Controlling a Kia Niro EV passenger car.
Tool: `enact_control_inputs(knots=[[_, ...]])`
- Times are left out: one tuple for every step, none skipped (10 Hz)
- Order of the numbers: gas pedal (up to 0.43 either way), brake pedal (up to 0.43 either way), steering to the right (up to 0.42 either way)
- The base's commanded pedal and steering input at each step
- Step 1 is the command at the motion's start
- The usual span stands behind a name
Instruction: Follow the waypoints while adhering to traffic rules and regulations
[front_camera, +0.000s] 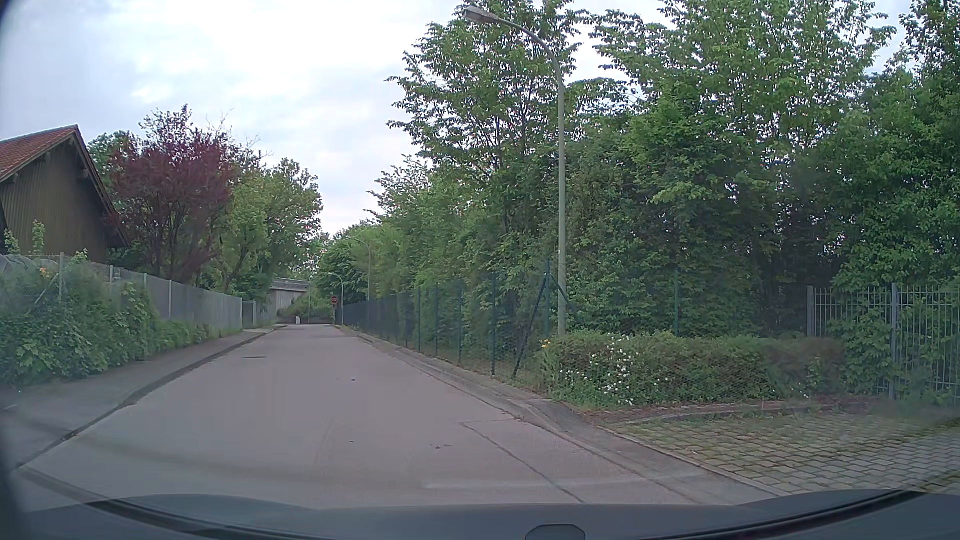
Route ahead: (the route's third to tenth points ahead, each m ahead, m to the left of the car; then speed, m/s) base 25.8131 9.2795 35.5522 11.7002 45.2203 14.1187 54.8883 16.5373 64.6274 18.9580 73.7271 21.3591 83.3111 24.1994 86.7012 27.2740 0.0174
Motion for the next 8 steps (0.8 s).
enact_control_inputs(knots=[[0.000, 0.213, 0.457], [0.000, 0.195, 0.470], [0.000, 0.140, 0.479], [0.000, 0.110, 0.476], [0.000, 0.110, 0.449], [0.000, 0.098, 0.410], [0.000, 0.000, 0.388], [0.000, 0.000, 0.370]])
